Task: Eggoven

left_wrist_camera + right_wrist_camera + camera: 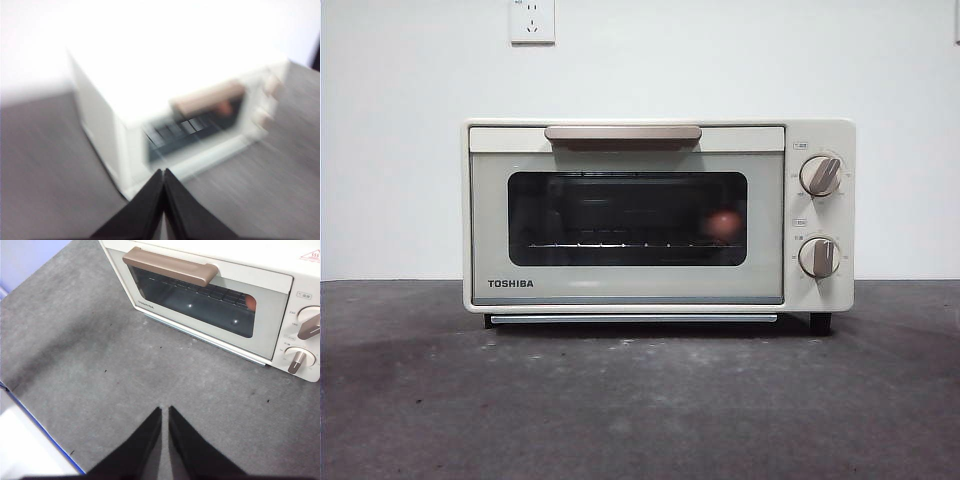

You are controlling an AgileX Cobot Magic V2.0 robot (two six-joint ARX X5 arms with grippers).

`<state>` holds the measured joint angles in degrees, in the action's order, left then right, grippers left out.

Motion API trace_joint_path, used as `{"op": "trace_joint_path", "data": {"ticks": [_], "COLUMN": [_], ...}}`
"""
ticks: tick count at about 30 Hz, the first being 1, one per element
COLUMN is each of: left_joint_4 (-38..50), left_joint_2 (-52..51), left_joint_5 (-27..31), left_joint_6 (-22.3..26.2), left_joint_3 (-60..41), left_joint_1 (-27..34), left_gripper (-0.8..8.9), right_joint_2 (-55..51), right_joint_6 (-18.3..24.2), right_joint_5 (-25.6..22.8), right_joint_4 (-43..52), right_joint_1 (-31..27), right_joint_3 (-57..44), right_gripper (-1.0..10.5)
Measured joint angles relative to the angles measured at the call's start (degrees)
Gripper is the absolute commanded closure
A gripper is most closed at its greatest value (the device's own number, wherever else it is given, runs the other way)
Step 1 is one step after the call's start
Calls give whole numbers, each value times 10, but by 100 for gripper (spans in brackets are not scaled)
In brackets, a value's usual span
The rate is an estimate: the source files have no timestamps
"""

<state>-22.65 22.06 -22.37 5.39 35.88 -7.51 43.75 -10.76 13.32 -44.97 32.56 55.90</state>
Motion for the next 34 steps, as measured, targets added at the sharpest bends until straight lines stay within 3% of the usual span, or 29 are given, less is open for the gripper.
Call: {"op": "trace_joint_path", "data": {"ticks": [7, 14, 21, 34], "left_joint_4": [120, 170, 166, 131], "left_joint_2": [-95, -180, -218, -218], "left_joint_5": [89, 92, 94, 96], "left_joint_6": [40, 9, -28, -64], "left_joint_3": [-113, -248, -339, -341], "left_joint_1": [71, 104, 109, 109], "left_gripper": [806, 806, 806, 806], "right_joint_2": [0, 0, 0, 0], "right_joint_6": [0, 0, 0, 0], "right_joint_5": [0, 0, 0, 0], "right_joint_4": [0, 0, 0, 0], "right_joint_1": [0, 0, 0, 0], "right_joint_3": [0, 0, 0, 0], "right_gripper": [942, 942, 942, 942]}}
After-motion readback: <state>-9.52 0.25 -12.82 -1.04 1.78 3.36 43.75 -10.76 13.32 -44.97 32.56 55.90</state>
